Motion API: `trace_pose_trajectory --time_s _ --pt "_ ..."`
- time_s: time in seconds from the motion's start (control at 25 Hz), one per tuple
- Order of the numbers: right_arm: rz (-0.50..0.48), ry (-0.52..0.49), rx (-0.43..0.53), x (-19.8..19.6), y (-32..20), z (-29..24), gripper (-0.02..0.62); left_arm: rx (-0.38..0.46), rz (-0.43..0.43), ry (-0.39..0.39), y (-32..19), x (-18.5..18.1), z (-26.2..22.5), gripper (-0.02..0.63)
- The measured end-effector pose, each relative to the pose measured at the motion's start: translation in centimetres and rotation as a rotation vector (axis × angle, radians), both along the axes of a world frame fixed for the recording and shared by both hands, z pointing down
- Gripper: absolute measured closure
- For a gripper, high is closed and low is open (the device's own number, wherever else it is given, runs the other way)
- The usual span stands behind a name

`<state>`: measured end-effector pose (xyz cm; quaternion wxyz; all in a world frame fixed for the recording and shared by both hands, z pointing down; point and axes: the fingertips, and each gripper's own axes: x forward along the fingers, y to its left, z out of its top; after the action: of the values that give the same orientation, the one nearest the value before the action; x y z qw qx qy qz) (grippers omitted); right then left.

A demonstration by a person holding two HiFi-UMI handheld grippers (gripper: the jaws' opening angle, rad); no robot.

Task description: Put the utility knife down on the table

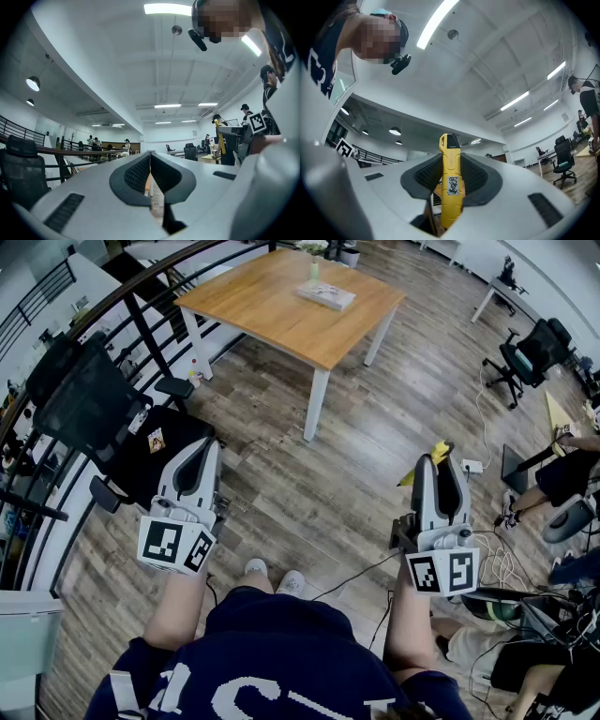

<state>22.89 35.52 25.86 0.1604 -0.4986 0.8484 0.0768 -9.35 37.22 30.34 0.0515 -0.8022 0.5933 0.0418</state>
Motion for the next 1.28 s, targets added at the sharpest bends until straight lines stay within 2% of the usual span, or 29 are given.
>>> trace_pose_trajectory --time_s 0.2,0.44,0.76,1.0,1.28 --pt "-0.014 0.024 -0.001 -0.1 0.5 0.0 0.468 -0.001 0.004 0.009 0.0 0.6 0.1 0.591" --pt "-0.054 -0.058 -0.033 0.3 0.3 0.4 0.466 -0.007 0.012 0.007 -0.5 1.2 0.4 0.591" --pt "-0.079 -0.066 -0.055 -1.2 -2.5 0.9 0.466 -0.031 0.006 0.009 -2.8 0.4 1.0 0.591" --pt "-0.068 -0.049 -0.060 -2.6 -7.4 0.9 0.466 -0.031 0.015 0.024 -8.6 -1.5 1.5 0.591" --pt "-0.056 -0.023 -0.038 -6.4 -17.1 -1.2 0.466 -0.020 0.048 0.031 -19.5 -4.7 0.6 0.591"
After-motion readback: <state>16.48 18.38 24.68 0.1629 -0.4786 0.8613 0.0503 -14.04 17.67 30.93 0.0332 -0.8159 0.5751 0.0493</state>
